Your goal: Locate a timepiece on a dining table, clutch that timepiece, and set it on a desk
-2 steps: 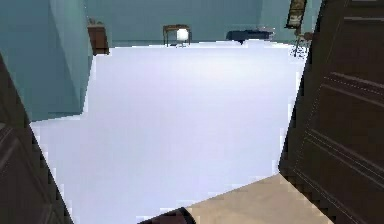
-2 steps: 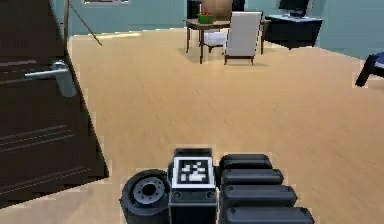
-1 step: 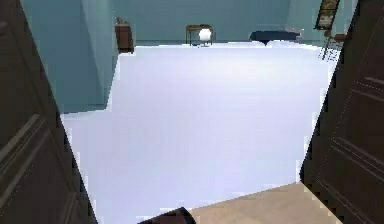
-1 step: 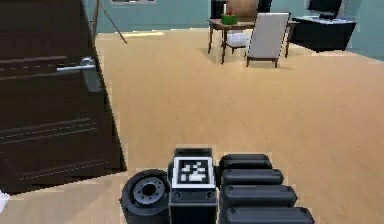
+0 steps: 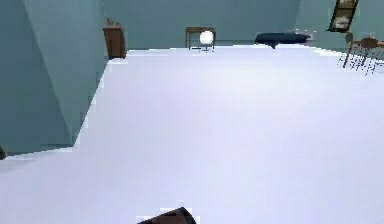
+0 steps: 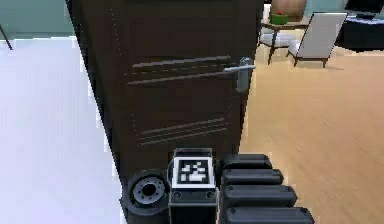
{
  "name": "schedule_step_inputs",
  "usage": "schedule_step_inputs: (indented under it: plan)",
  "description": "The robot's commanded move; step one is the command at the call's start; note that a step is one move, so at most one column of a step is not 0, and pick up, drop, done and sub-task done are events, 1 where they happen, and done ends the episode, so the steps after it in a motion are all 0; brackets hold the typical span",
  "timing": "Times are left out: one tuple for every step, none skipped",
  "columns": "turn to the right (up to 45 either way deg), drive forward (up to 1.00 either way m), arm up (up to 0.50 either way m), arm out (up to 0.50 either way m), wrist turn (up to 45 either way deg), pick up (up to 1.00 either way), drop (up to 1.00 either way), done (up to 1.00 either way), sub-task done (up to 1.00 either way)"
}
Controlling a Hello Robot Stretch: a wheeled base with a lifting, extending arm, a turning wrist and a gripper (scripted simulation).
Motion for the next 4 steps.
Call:
schedule_step_inputs:
  plan:
    - [0.0,1.0,0.0,0.0,0.0,0.0,0.0,0.0,0.0]
    - [0.0,1.0,0.0,0.0,0.0,0.0,0.0,0.0,0.0]
    - [0.0,1.0,0.0,0.0,0.0,0.0,0.0,0.0,0.0]
    - [0.0,1.0,0.0,0.0,0.0,0.0,0.0,0.0,0.0]
